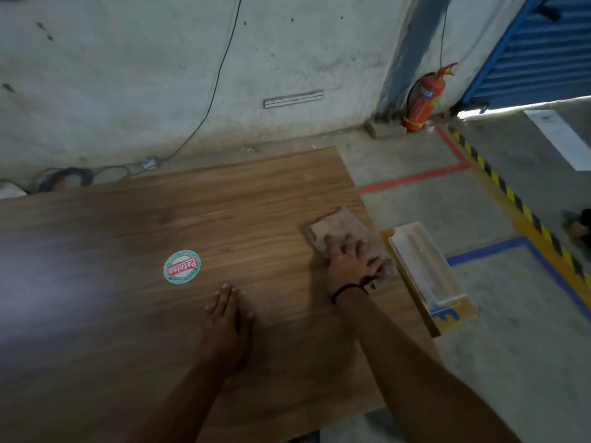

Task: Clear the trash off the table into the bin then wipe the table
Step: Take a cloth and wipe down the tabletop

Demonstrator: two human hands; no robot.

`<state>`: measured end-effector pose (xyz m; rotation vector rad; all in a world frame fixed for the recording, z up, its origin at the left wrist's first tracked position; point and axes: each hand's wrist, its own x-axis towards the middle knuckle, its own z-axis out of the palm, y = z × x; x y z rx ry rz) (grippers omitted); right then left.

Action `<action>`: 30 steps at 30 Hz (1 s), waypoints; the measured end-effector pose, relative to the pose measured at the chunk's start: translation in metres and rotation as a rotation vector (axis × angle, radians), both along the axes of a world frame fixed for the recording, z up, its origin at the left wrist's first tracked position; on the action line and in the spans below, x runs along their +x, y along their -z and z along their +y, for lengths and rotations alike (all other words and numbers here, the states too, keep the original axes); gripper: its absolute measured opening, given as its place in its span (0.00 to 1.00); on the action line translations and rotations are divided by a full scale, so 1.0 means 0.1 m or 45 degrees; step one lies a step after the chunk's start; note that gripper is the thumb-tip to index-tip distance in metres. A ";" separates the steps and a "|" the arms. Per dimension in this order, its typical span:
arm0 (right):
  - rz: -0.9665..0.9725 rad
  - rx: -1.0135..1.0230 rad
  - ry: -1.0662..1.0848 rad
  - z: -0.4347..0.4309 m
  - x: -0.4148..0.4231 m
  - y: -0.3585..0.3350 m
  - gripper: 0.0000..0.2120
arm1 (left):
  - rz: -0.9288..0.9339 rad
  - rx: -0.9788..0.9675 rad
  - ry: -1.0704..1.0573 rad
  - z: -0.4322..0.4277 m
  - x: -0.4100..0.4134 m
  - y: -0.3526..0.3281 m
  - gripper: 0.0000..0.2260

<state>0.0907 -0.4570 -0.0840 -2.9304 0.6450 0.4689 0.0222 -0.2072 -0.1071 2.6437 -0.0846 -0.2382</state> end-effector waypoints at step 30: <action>-0.309 0.342 -0.295 0.76 1.13 -0.36 0.27 | -0.123 0.125 -0.001 0.03 -0.03 0.07 0.32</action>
